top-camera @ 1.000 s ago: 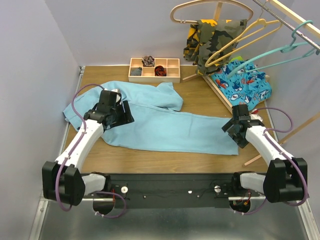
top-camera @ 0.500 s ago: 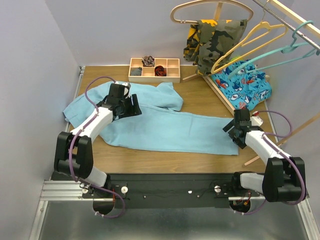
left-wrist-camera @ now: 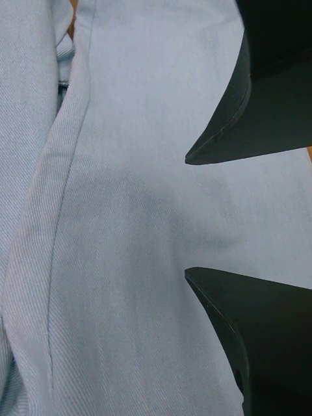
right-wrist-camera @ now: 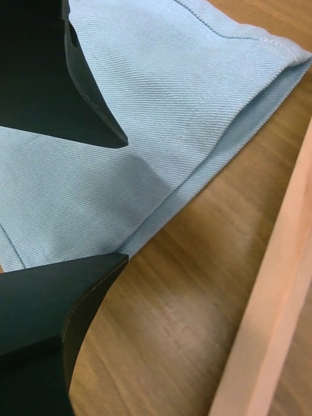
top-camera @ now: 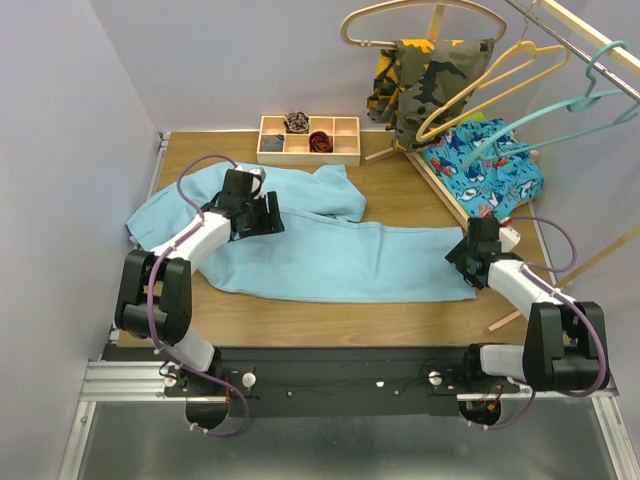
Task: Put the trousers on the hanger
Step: Flatten out the trousers at the center of the board.
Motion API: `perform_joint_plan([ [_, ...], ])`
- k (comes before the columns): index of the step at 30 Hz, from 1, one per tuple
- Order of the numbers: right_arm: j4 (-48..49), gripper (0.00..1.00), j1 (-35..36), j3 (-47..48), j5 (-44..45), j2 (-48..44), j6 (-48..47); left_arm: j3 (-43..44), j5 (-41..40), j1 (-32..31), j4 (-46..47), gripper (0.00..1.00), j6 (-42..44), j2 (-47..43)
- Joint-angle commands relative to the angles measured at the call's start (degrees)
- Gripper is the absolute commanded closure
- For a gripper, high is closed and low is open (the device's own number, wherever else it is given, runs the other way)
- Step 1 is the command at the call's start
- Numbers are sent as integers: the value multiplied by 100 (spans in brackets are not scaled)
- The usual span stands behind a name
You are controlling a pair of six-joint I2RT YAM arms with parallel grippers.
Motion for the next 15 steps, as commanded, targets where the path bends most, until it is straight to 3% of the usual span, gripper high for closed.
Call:
perform_joint_plan([
  [1, -25, 35, -18, -169, -609, 549, -53, -190, 14, -21, 174, 27, 139, 115],
  [8, -25, 60, -18, -19, -812, 682, -202, -339, -66, -21, 245, 27, 122, 45],
  [12, -34, 88, -18, 77, -900, 725, -360, -453, -101, -21, 306, 27, 121, 45],
  [15, -69, 99, -27, 147, -987, 752, -466, -550, -127, -21, 368, 26, 139, 71],
])
